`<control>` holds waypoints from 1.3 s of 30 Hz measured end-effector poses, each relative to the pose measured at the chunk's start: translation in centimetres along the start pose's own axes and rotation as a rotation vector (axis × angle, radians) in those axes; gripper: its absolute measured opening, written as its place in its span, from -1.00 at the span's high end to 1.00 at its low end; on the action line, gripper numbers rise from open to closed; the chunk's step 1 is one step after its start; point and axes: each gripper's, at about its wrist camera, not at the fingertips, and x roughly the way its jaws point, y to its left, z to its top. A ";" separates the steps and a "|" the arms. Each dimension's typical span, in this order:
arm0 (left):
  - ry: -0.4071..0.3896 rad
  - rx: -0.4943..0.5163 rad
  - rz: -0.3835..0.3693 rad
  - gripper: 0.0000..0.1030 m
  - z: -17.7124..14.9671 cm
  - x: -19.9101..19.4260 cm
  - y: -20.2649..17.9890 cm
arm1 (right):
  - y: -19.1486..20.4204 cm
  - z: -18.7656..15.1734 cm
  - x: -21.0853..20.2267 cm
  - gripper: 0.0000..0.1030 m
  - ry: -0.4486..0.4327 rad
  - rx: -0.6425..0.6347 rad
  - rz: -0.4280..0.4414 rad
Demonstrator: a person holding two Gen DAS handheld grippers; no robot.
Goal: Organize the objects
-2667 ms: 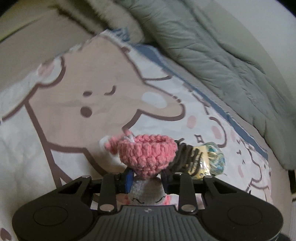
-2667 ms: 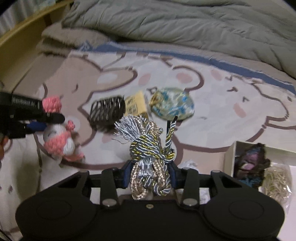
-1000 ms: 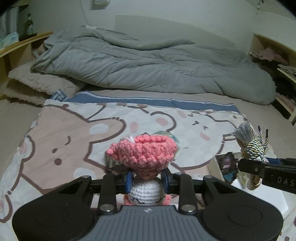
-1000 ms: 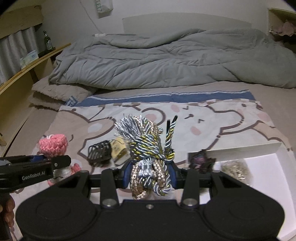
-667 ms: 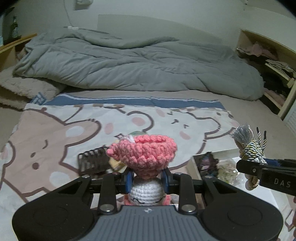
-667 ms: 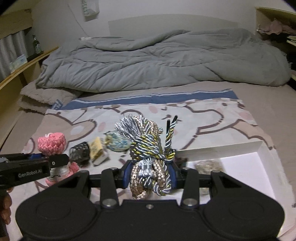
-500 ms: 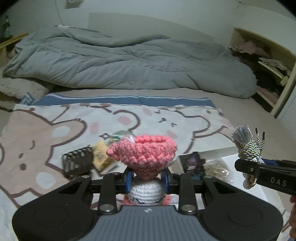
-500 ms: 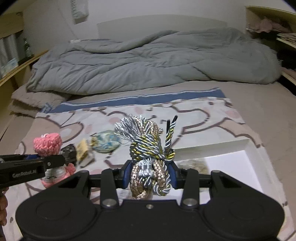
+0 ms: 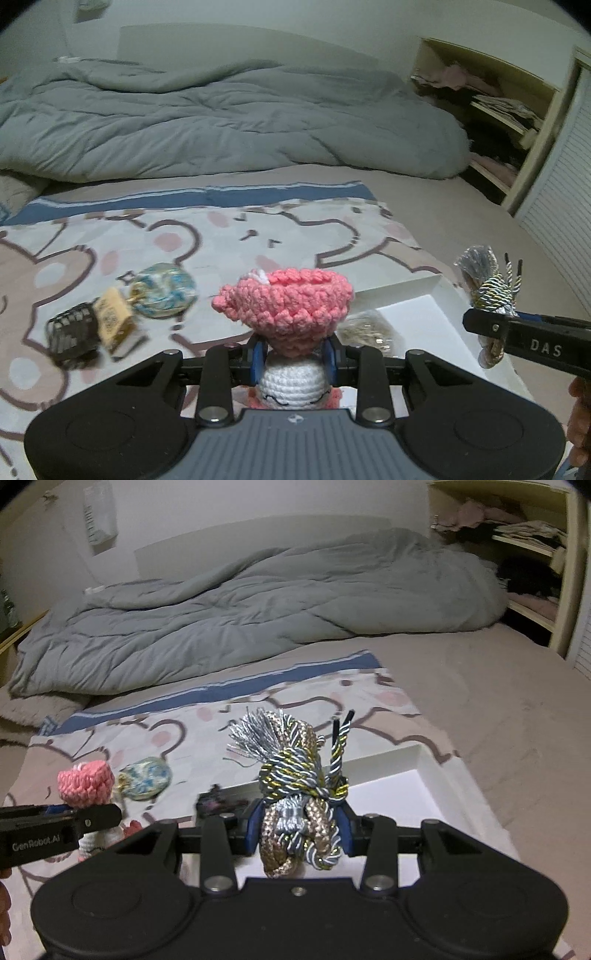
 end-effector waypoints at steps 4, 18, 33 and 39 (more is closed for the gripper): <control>-0.016 0.010 -0.071 0.37 0.1 0.8 -2.0 | -2.0 -0.2 0.1 0.19 -0.001 0.023 -0.030; -0.032 -0.068 -0.406 0.37 0.0 5.8 -7.5 | -7.4 -0.8 2.0 0.19 0.008 0.071 -0.143; 0.066 -0.228 -0.556 0.37 -1.6 16.4 -8.8 | -11.4 -0.9 5.4 0.19 0.002 0.099 -0.206; 0.073 -0.234 -0.464 0.37 -1.9 18.5 -8.2 | -11.2 -1.0 7.4 0.19 0.027 0.078 -0.168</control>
